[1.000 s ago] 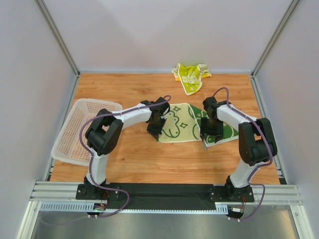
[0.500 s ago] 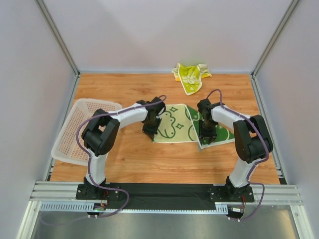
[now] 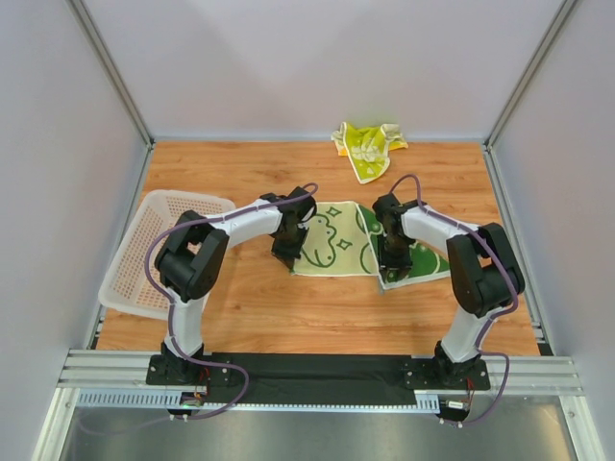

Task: Roll the towels
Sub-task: Flatten the towel

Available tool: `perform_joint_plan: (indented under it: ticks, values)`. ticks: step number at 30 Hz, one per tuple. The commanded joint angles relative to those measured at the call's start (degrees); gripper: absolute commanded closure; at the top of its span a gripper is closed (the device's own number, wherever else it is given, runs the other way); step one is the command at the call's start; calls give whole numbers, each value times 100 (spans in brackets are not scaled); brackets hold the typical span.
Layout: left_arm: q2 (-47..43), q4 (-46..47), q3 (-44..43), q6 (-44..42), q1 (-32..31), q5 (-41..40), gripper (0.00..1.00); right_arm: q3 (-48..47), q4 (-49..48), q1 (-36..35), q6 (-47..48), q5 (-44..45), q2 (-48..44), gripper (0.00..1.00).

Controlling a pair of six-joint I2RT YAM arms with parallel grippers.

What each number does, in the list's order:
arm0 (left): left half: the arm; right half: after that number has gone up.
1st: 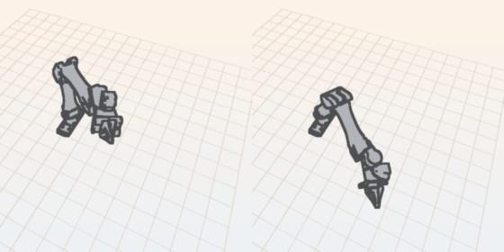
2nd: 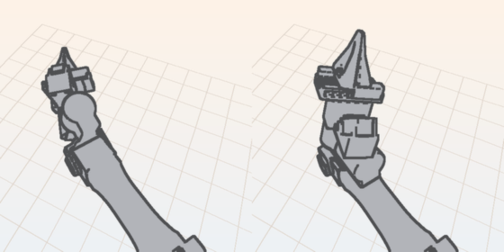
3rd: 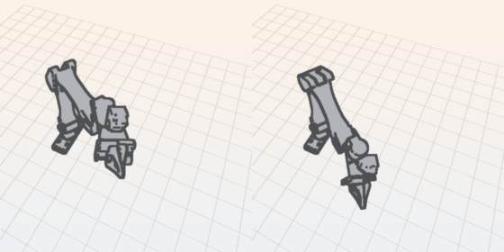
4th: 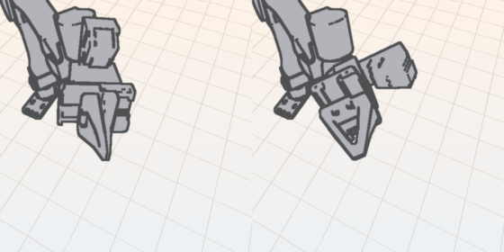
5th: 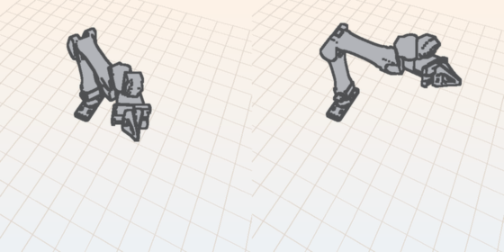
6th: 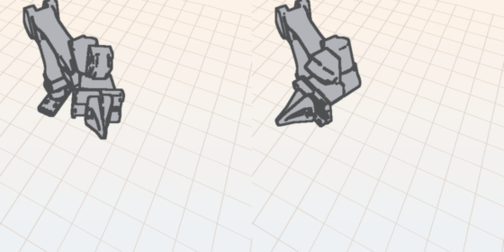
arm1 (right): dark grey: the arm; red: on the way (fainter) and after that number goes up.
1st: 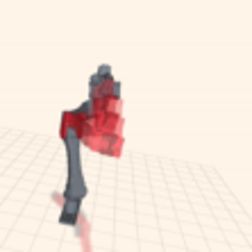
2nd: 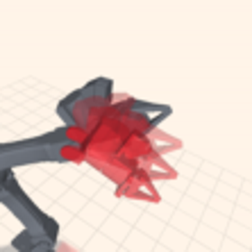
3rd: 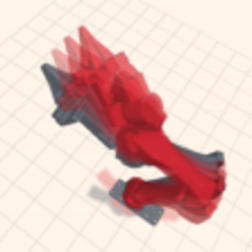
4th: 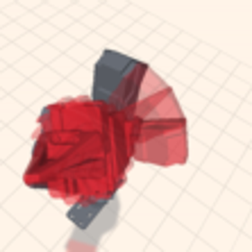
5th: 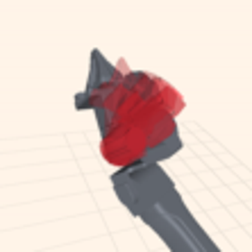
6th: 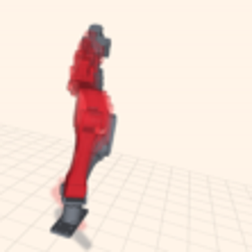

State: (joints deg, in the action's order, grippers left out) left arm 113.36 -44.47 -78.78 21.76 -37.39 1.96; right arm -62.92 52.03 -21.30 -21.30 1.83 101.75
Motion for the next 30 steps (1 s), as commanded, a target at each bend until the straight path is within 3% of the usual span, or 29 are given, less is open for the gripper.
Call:
perform_joint_plan:
  ticks: [1, 8, 11, 20, 30]
  values:
    - [90, -185, 267, -172, 82, -468, 100, 226, -219, -137, -181, -95, 2, 64]
    - [37, -185, 346, -190, 117, -494, 100, 394, -360, -155, -234, -350, 2, 91]
    - [11, -194, 372, -190, 126, -512, 100, 237, -229, -155, -208, -349, -50, 98]
    - [-86, -282, 460, -189, 135, -512, 100, -1090, 817, 20, 55, -481, -315, 100]
    - [-183, -484, 434, -137, 135, -556, 100, -3489, 1538, 1075, 126, -191, 985, 100]
